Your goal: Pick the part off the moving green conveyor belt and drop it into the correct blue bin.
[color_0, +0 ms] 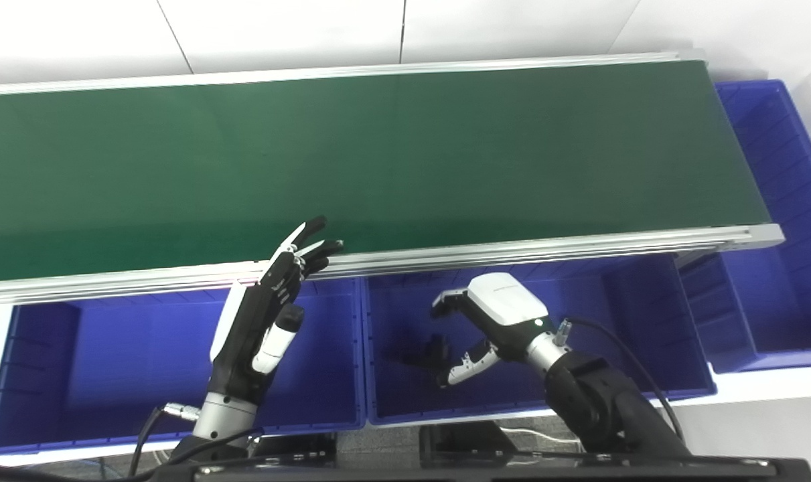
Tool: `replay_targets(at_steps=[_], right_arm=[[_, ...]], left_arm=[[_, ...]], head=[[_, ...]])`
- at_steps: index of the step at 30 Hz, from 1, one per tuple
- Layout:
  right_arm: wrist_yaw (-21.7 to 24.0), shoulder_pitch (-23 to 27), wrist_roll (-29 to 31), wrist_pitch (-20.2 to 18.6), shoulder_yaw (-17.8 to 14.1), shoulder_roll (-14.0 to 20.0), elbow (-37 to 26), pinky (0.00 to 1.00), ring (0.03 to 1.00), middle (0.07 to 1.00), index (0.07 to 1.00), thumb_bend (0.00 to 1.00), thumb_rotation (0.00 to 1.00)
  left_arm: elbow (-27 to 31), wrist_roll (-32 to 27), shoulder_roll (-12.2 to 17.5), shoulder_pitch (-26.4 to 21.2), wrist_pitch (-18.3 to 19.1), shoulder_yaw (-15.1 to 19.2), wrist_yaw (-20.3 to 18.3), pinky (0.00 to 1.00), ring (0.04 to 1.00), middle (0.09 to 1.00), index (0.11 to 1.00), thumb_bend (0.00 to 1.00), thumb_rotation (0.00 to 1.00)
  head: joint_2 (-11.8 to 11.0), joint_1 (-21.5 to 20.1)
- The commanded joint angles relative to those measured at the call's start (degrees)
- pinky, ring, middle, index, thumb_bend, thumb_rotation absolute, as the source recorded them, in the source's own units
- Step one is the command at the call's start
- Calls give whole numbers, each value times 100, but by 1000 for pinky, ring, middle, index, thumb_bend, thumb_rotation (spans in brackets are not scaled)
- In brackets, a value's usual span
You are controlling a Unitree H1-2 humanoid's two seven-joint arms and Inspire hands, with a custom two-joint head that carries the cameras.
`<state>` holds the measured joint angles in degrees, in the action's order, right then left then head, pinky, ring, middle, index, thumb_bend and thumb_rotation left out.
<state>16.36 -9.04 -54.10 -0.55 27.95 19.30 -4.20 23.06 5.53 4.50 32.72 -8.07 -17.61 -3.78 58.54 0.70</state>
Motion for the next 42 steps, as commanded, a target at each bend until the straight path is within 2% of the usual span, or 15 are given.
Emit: replay_targets(at_steps=[1, 13, 16, 18, 21, 22, 23, 24, 25, 27, 29, 30, 34, 39, 42], right_arm=[[21, 9, 28, -67, -25, 13, -226, 735, 777, 822, 755, 1000, 530], [132, -6, 174, -11, -81, 41, -341, 702, 753, 778, 741, 1000, 523], [263, -117, 429, -31, -167, 72, -630, 644, 722, 752, 729, 995, 506], [460, -270, 734, -117, -274, 85, -1054, 524, 634, 707, 715, 966, 485], [632, -487, 1154, -163, -444, 87, -1677, 395, 527, 690, 709, 946, 536], [545, -589, 1314, -84, -523, 74, -1867, 417, 548, 679, 693, 937, 566], [456, -691, 1481, -17, -605, 50, -2039, 518, 623, 692, 693, 902, 656], [417, -777, 1614, -7, -670, 21, -2193, 532, 634, 694, 694, 896, 670], [410, -827, 1687, -13, -709, 0, -2280, 595, 675, 710, 705, 875, 732], [380, -957, 2019, -69, -806, -107, -2510, 658, 716, 737, 732, 859, 861], [263, -1140, 2534, -111, -920, -352, -2717, 678, 739, 756, 752, 879, 930], [126, -1222, 2727, 19, -945, -491, -2715, 689, 752, 767, 762, 891, 965], [-317, -1364, 3111, 523, -954, -853, -2365, 701, 757, 794, 810, 904, 999], [-750, -1378, 3719, 794, -1038, -1395, -1585, 677, 752, 813, 833, 979, 1000], [-887, -1315, 4068, 955, -1097, -1587, -1079, 700, 773, 830, 851, 992, 1000]], left_arm=[[199, -14, -30, 39, -47, -7, -42, 856, 858, 806, 899, 761, 968], [182, -17, -41, 22, -36, -28, -54, 859, 859, 808, 899, 753, 970], [169, 28, -72, 39, -56, -61, -35, 856, 856, 805, 897, 754, 969], [153, 52, -97, 55, -75, -88, -22, 859, 856, 805, 897, 753, 967], [129, 83, -117, 69, -107, -104, -17, 860, 857, 807, 898, 752, 969], [124, 105, -125, 76, -115, -107, -16, 859, 858, 808, 899, 750, 970], [117, 123, -132, 83, -122, -110, -15, 853, 855, 811, 901, 746, 973], [107, 135, -135, 91, -131, -110, -15, 852, 855, 811, 901, 746, 973], [98, 142, -137, 96, -140, -109, -15, 850, 853, 812, 901, 745, 973], [69, 164, -136, 107, -177, -101, -12, 846, 850, 814, 902, 743, 975], [8, 189, -128, 115, -249, -89, 1, 853, 848, 813, 902, 740, 976], [-40, 212, -114, 113, -290, -78, 6, 857, 847, 813, 902, 739, 977], [-257, 221, -72, 102, -475, -39, 10, 880, 843, 814, 907, 738, 991], [-584, 239, -55, 112, -781, -26, 18, 867, 834, 809, 899, 738, 980], [-822, 225, -48, 132, -990, -30, 23, 858, 833, 806, 891, 745, 961]], head=[[8, 8], [-49, 73], [-82, 191], [-110, 273], [-130, 311], [-153, 352], [-184, 404], [-222, 454], [-230, 465], [-279, 518], [-340, 549], [-410, 562], [-650, 600], [-945, 726], [-1160, 876]])
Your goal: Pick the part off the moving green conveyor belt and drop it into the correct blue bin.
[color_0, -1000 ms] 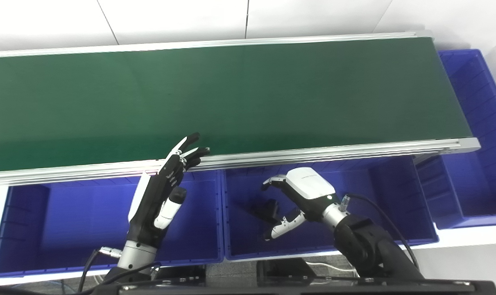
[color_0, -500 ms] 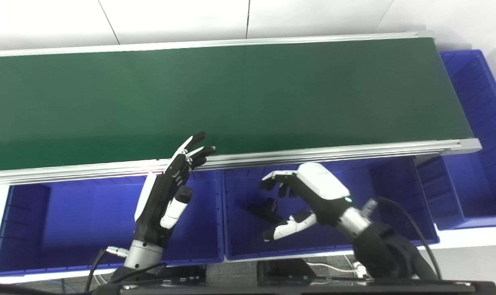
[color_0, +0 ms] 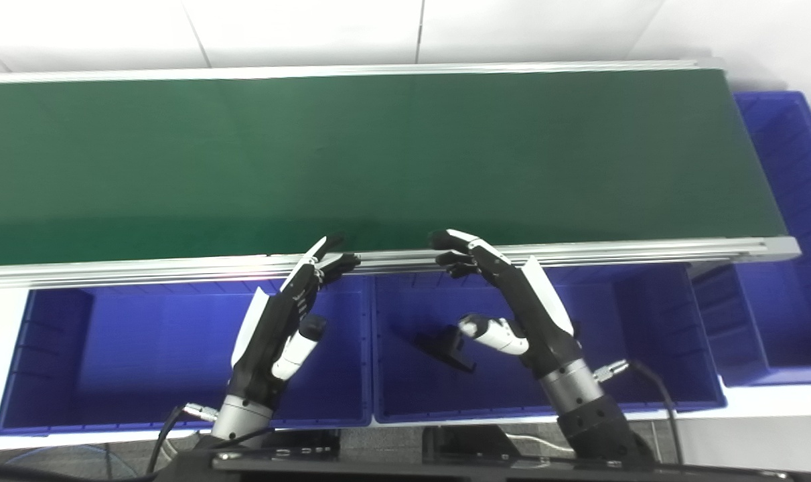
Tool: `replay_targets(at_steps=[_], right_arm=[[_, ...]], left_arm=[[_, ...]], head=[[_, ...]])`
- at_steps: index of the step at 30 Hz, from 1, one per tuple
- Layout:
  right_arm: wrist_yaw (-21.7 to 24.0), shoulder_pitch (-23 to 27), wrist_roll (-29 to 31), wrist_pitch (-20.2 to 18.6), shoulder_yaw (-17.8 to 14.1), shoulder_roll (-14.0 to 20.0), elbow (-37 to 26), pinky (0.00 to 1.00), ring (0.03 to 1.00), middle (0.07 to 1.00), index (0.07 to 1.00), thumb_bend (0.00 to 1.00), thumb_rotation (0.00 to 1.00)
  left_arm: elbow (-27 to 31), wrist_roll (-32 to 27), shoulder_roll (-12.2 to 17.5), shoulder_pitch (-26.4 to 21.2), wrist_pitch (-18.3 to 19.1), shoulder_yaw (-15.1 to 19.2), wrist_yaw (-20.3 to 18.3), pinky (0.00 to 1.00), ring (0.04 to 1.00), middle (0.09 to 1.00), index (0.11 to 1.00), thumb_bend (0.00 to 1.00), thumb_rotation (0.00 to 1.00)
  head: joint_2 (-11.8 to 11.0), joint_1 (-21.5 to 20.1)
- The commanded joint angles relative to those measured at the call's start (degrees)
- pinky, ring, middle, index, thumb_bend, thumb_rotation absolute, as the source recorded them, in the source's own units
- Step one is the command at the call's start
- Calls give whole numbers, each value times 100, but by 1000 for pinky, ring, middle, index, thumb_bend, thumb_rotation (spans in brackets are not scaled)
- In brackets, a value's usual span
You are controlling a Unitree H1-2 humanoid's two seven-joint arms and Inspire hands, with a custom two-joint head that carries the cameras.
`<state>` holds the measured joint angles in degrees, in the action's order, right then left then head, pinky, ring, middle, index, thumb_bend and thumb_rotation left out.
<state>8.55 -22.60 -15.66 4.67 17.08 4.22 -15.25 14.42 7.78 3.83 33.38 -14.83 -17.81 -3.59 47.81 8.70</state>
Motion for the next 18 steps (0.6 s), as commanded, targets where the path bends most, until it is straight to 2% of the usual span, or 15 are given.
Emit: replay_targets(at_steps=[1, 7, 12, 18], right_arm=[[-129, 55, 273, 490, -19, -96, 132, 709, 782, 837, 859, 993, 1000], [-182, 202, 566, 1248, -90, -49, 1196, 763, 806, 848, 872, 1000, 1000], [-248, 333, 426, 1555, -83, 60, 1718, 771, 800, 848, 874, 1000, 1000], [-163, 431, 570, 1817, -55, 112, 2102, 800, 812, 854, 874, 1000, 1000]], left_arm=[[-11, -2, 21, 70, -365, -10, 2, 854, 832, 806, 889, 744, 955], [-309, 99, -3, 121, -682, -55, 23, 828, 820, 803, 884, 736, 940], [-451, 171, -34, 115, -782, -100, 25, 840, 819, 804, 884, 735, 942], [-576, 192, -74, 71, -831, -110, 29, 841, 823, 807, 884, 739, 929]], head=[[-88, 76], [-352, 229], [-478, 310], [-593, 342]])
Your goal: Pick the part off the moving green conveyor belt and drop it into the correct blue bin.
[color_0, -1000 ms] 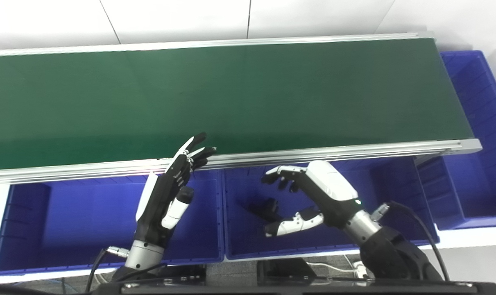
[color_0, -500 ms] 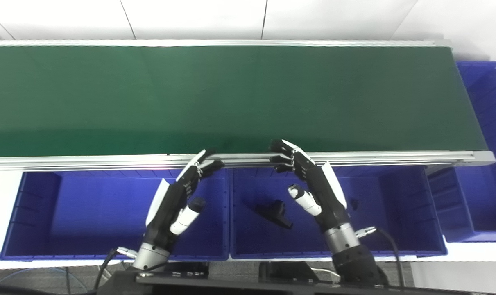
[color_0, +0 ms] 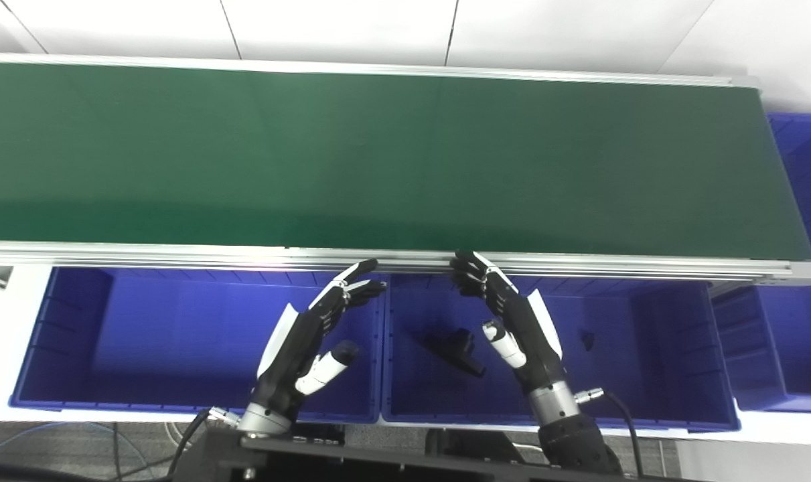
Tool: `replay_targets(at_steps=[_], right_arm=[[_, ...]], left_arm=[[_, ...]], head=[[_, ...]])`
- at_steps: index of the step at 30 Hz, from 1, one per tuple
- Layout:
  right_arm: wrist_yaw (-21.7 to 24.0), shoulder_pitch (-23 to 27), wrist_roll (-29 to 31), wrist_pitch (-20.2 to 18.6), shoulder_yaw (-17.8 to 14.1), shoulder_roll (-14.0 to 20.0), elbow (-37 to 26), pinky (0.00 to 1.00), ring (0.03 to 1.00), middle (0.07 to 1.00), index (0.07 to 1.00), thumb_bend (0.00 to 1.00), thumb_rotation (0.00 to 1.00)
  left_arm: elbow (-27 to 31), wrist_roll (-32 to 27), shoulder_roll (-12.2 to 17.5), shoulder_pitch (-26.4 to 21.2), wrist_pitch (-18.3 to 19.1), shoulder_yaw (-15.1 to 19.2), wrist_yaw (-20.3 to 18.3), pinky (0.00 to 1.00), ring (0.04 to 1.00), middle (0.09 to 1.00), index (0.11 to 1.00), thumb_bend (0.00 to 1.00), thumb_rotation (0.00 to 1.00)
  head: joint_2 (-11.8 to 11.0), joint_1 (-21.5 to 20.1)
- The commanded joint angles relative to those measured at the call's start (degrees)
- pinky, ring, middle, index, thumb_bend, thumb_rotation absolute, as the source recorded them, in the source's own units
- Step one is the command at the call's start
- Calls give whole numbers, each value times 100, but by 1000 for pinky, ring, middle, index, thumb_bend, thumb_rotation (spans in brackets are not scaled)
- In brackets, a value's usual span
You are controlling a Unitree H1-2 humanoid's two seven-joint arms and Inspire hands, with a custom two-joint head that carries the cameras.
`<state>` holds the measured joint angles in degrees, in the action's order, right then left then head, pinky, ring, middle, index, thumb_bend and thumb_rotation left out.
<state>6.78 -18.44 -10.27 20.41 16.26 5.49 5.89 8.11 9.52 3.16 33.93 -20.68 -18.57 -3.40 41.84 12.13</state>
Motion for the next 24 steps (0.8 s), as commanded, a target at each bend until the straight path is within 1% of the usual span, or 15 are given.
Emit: replay_targets(at_steps=[1, 7, 12, 17, 22, 24], right_arm=[[10, 29, 39, 297, 27, -15, 44, 801, 814, 853, 872, 1000, 1000], [-23, 75, -39, 483, 21, -2, 252, 789, 815, 856, 872, 1000, 1000], [-102, 101, -137, 616, 40, 17, 373, 778, 809, 857, 872, 1000, 1000], [-257, 156, -205, 650, 211, 118, 467, 772, 804, 855, 873, 991, 1000], [-389, 200, -207, 651, 358, 219, 464, 765, 803, 852, 872, 976, 1000], [-442, 206, -189, 651, 408, 254, 456, 777, 803, 851, 873, 978, 1000]], left_arm=[[40, 13, -6, 9, -258, -34, 3, 843, 825, 808, 885, 738, 929], [-59, -18, -10, -27, -347, -32, -13, 842, 827, 812, 887, 734, 931], [-166, -57, -22, -46, -405, -31, -17, 835, 822, 809, 885, 745, 925], [-301, -87, -25, -78, -478, -25, -18, 831, 820, 807, 883, 754, 920], [-353, -66, -38, -110, -553, -24, -6, 819, 813, 800, 878, 742, 915], [-358, -29, -48, -112, -559, -22, 9, 818, 811, 797, 878, 738, 923]], head=[[-7, -10], [-86, -27], [-212, -13], [-355, -15], [-307, -17], [-305, -38]])
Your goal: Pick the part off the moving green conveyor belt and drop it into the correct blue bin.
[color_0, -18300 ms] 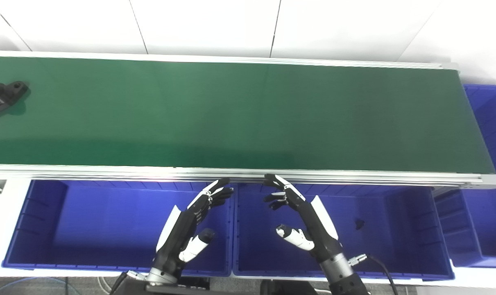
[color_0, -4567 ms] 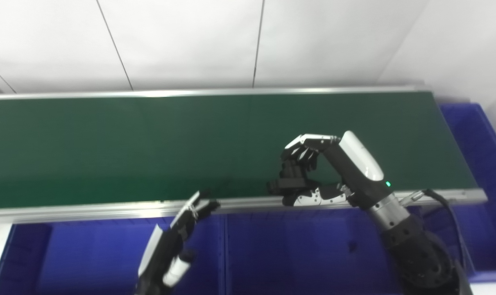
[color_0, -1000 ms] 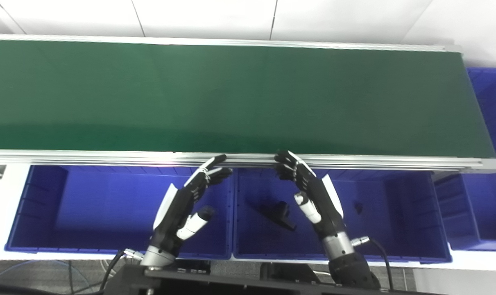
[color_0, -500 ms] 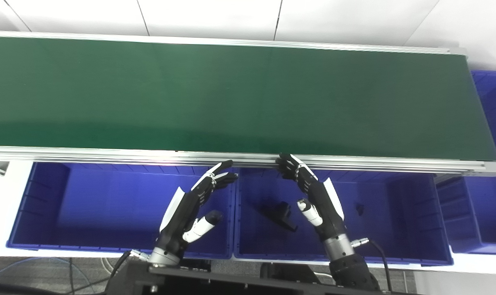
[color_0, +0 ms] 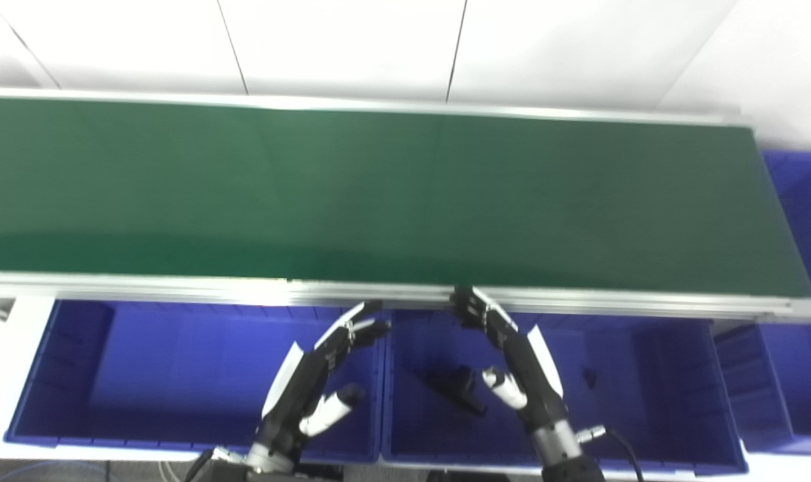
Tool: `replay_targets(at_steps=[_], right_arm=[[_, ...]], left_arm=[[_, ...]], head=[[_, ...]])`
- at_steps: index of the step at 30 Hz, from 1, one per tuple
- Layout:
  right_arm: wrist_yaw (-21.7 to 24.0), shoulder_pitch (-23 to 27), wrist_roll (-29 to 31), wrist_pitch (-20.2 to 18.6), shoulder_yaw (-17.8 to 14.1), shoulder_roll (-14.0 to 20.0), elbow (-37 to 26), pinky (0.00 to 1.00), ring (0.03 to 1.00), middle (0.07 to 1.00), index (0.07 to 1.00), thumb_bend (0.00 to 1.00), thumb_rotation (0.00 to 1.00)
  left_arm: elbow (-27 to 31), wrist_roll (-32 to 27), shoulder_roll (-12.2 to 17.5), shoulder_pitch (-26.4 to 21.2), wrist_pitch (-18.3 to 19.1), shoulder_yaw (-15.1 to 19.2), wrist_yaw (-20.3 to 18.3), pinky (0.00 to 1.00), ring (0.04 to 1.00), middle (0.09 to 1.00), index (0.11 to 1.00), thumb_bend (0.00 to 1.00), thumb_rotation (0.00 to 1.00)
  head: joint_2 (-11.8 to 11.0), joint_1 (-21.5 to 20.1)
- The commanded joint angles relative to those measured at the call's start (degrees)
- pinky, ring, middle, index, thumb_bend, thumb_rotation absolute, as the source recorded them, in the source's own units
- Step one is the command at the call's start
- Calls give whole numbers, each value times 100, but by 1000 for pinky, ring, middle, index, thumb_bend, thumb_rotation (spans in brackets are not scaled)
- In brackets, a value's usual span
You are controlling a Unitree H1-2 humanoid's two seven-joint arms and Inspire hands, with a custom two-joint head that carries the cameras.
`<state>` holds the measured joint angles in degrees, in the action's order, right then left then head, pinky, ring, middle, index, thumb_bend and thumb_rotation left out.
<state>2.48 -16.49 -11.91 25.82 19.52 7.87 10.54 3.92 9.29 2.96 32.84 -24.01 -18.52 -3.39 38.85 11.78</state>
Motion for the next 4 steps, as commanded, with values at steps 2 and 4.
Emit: replay_targets(at_steps=[2, 4], right_arm=[[-89, 30, -18, 109, 145, 52, 27, 776, 802, 850, 874, 970, 998], [-229, 74, -83, 110, 247, 108, 95, 759, 787, 847, 868, 961, 1000]], left_arm=[[22, -14, -33, -7, -232, -26, 15, 819, 811, 798, 879, 741, 921], [-7, -25, -34, -7, -184, -22, 2, 821, 815, 803, 880, 763, 921]], head=[[-88, -32], [-156, -53]])
